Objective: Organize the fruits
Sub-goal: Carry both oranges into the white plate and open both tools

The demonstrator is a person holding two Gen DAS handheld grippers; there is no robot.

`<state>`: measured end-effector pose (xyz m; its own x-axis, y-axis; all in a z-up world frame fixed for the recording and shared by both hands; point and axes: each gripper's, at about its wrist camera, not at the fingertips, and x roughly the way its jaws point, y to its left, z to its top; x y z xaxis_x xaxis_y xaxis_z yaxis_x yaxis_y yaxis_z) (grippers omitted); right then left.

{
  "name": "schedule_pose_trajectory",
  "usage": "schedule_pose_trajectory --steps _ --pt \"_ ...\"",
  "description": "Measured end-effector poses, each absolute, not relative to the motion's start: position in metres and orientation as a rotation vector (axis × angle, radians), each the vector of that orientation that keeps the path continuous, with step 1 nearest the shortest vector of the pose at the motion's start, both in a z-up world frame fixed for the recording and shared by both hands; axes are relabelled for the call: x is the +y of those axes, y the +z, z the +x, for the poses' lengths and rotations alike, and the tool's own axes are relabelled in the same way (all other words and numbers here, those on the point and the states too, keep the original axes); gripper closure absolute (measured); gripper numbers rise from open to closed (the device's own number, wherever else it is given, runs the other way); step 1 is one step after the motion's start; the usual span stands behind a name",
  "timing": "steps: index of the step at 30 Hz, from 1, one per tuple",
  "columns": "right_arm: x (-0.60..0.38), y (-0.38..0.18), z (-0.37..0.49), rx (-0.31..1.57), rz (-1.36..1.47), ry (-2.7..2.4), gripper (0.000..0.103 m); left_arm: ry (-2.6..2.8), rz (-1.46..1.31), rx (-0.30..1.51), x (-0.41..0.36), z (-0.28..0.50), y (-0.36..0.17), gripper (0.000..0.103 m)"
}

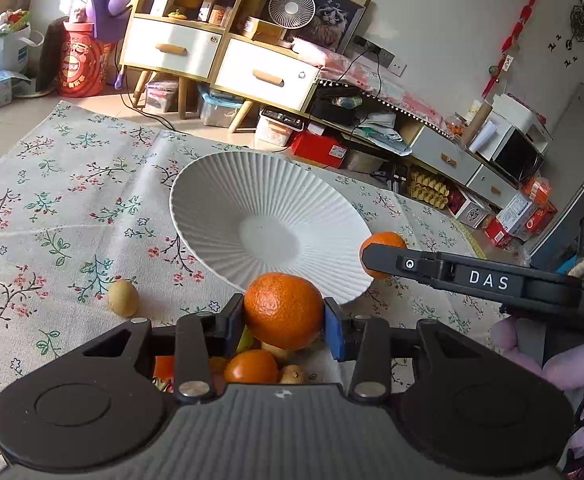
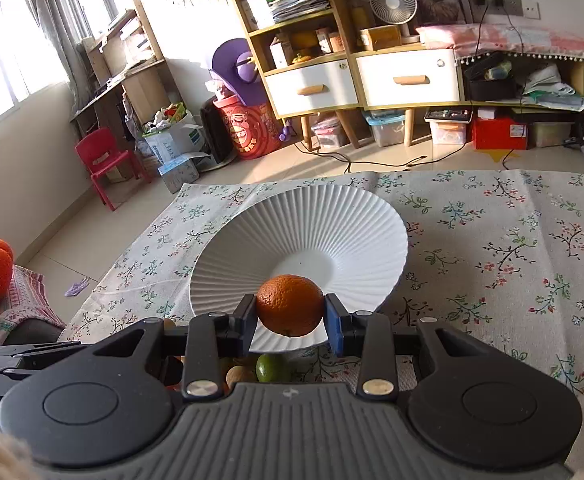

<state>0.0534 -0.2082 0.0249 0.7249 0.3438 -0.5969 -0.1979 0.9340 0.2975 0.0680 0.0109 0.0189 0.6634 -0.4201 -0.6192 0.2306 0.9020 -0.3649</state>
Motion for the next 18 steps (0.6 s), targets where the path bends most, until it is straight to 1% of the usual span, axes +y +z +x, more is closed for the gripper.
schedule_pose_trajectory --steps 7,18 --pt "-0.211 0.015 0.079 0.717 0.240 0.292 0.070 -0.398 -0.211 0.721 -0.006 0.104 0.015 0.063" --pt "-0.212 0.000 0.104 0.761 0.228 0.305 0.070 -0.478 -0.043 0.718 -0.025 0.126 -0.008 0.063"
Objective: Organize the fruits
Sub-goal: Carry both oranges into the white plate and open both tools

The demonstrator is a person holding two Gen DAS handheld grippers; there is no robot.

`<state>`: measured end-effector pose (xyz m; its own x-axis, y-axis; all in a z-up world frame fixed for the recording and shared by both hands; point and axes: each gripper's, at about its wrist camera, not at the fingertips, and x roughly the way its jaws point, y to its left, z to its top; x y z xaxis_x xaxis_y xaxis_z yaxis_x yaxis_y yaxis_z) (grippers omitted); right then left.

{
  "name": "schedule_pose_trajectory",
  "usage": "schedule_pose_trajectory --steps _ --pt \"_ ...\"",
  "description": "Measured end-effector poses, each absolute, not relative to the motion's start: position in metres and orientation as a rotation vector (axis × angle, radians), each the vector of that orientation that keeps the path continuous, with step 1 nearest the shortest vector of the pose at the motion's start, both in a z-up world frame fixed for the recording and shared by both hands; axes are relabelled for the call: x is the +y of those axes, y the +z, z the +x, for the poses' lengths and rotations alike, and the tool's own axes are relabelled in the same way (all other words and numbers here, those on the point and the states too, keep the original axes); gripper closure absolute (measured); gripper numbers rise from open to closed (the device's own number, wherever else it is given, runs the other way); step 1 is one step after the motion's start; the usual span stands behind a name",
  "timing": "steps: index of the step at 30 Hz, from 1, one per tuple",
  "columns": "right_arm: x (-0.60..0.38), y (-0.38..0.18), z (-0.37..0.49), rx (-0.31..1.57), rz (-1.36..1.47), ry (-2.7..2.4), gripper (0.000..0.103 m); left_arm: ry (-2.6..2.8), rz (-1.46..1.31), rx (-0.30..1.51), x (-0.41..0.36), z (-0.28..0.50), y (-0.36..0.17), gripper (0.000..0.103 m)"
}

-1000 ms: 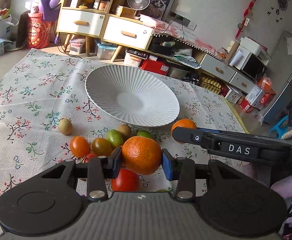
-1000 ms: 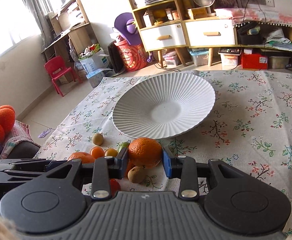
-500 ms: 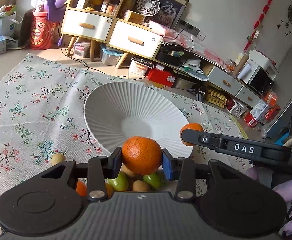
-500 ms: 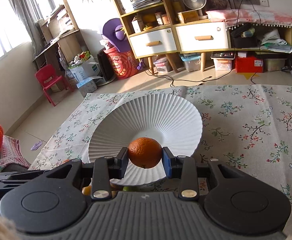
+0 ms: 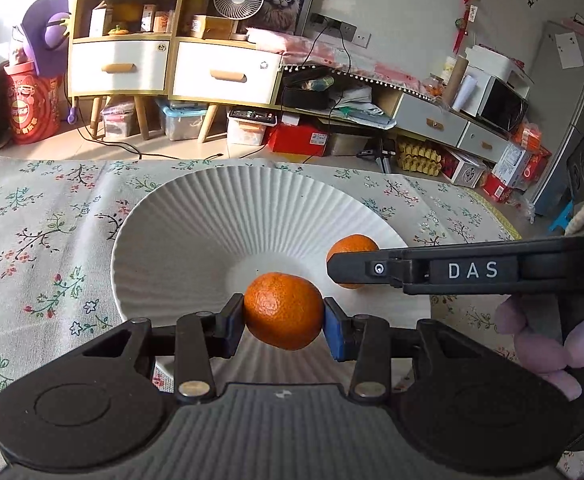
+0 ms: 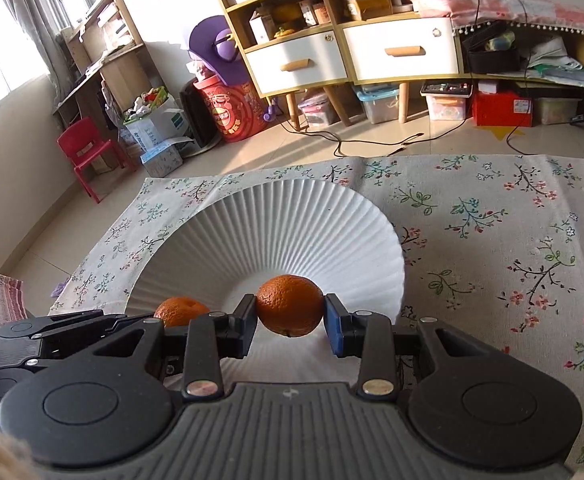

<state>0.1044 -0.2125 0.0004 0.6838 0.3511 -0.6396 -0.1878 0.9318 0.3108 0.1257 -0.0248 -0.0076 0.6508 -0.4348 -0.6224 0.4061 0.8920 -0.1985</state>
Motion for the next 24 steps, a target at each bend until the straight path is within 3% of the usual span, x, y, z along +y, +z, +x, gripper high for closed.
schedule_pose_trajectory --steps 18,24 --pt "-0.2054 -0.0021 0.1150 0.779 0.201 0.315 0.069 -0.499 0.040 0.724 -0.0309 0.1340 -0.0126 0.061" --pt "-0.2045 0.0036 0.1138 0.756 0.193 0.327 0.063 -0.494 0.058 0.713 -0.0304 0.1326 -0.0108 0.051"
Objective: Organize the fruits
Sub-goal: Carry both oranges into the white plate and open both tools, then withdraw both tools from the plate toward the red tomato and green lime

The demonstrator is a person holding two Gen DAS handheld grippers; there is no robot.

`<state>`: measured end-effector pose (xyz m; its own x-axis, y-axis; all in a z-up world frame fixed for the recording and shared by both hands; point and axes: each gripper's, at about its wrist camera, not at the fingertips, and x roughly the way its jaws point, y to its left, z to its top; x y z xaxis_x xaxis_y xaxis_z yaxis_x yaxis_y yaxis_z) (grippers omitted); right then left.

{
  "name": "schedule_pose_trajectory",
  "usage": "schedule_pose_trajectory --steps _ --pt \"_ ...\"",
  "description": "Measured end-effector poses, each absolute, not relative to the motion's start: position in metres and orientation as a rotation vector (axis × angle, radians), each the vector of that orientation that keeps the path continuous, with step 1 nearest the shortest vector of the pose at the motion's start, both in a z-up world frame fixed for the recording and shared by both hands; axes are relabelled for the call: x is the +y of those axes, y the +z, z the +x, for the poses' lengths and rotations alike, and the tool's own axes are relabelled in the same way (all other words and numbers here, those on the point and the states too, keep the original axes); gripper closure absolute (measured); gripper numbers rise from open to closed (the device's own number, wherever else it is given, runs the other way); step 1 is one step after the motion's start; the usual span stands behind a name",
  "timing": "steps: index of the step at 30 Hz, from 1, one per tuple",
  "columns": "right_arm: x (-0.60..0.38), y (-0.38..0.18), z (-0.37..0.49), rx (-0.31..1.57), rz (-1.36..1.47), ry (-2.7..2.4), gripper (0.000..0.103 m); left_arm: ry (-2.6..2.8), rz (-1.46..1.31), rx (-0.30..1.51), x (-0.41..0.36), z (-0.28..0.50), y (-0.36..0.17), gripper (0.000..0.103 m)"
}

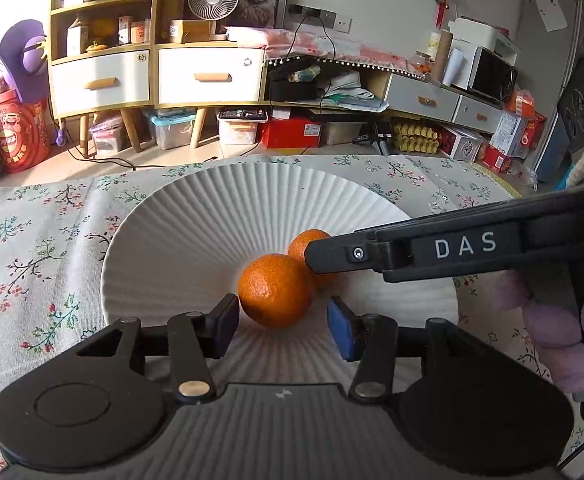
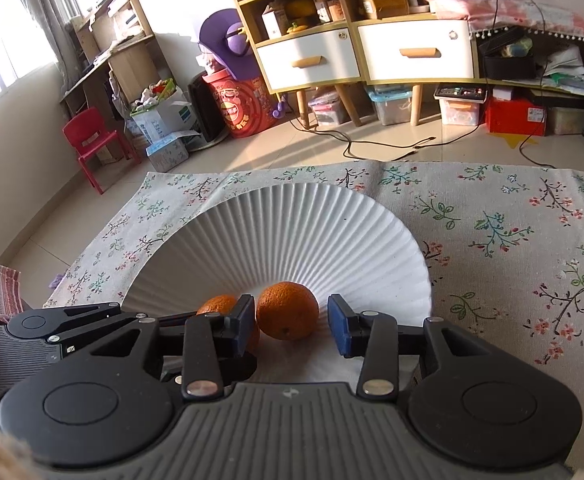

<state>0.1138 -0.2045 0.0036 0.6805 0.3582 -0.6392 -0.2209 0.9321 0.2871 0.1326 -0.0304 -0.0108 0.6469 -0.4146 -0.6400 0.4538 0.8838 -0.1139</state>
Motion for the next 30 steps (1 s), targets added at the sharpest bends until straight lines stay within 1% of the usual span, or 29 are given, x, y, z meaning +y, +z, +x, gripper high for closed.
schedule_pose_trajectory --steps 3,4,7,9,10,11,13,19,22,30 --pt "-0.204 0.008 0.111 0.744 0.178 0.324 0.059 -0.491 0.064 0.704 -0.032 0.130 -0.008 0.040" --pt "-0.204 0.009 0.109 0.738 0.171 0.321 0.056 -0.486 0.066 0.700 -0.032 0.128 -0.006 0.035" --pt "-0.205 0.014 0.101 0.716 0.148 0.308 0.046 -0.478 0.068 0.693 -0.032 0.123 -0.001 0.025" --pt "-0.207 0.017 0.096 0.704 0.133 0.295 0.040 -0.466 0.074 0.691 -0.031 0.118 0.003 0.020" --pt "-0.209 0.019 0.092 0.696 0.129 0.286 0.036 -0.457 0.073 0.689 -0.030 0.115 0.005 0.017" --pt "-0.211 0.021 0.088 0.686 0.127 0.277 0.029 -0.453 0.069 0.686 -0.027 0.112 0.007 0.015" --pt "-0.213 0.025 0.079 0.666 0.123 0.264 0.022 -0.448 0.067 0.681 -0.023 0.106 0.012 0.010" --pt "-0.217 0.031 0.057 0.621 0.076 0.221 0.005 -0.416 0.067 0.691 -0.011 0.089 0.018 0.003" --pt "-0.215 0.034 0.048 0.605 0.046 0.207 0.001 -0.390 0.076 0.693 -0.007 0.080 0.019 0.003" --pt "-0.207 0.032 0.028 0.638 0.019 0.214 0.001 -0.337 0.121 0.709 0.005 0.056 0.022 0.003"
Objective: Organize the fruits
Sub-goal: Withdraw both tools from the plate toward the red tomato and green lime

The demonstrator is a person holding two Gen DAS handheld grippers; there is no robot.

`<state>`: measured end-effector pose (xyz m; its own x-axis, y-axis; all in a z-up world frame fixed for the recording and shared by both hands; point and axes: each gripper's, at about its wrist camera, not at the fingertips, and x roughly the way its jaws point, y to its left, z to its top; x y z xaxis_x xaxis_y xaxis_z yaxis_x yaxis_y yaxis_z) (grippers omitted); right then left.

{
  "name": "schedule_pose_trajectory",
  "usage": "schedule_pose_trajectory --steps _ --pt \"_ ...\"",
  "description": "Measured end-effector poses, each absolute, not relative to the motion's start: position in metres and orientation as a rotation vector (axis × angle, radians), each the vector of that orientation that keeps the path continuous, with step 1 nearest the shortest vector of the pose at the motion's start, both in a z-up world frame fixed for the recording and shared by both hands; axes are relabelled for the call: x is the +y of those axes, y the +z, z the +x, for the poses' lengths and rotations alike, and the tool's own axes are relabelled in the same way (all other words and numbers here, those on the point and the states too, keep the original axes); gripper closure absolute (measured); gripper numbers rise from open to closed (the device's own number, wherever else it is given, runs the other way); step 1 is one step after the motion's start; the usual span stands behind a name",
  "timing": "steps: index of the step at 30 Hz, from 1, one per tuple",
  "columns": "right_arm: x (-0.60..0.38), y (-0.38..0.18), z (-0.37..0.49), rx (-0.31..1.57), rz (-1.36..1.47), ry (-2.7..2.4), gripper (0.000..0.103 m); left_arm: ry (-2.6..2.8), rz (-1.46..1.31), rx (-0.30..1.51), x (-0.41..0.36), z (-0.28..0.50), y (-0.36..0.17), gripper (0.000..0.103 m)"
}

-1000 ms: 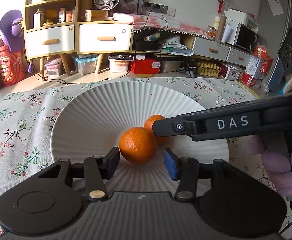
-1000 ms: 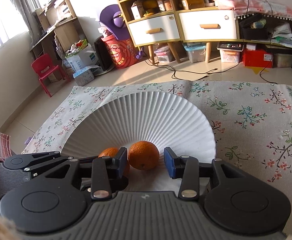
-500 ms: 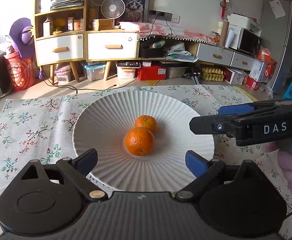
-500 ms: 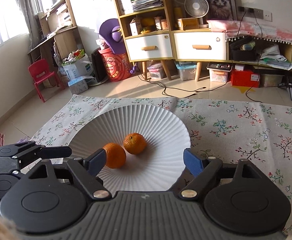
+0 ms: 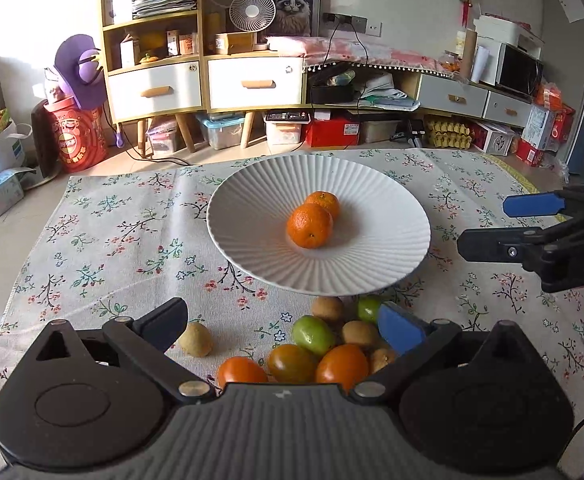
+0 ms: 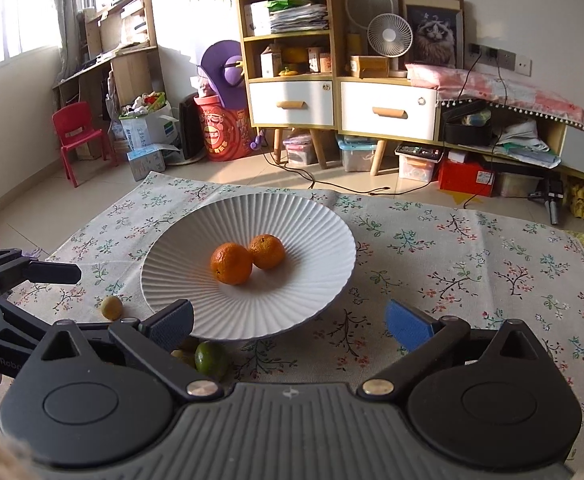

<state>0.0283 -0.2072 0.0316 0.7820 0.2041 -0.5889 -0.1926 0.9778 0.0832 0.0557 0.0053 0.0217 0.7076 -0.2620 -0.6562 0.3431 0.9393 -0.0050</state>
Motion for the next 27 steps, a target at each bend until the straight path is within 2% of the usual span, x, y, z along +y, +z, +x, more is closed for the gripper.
schedule_pose_trajectory --steps 27 --pt "-0.162 -0.015 -0.036 0.747 -0.118 0.407 0.002 -0.278 0.109 0.805 0.058 0.021 -0.025 0.003"
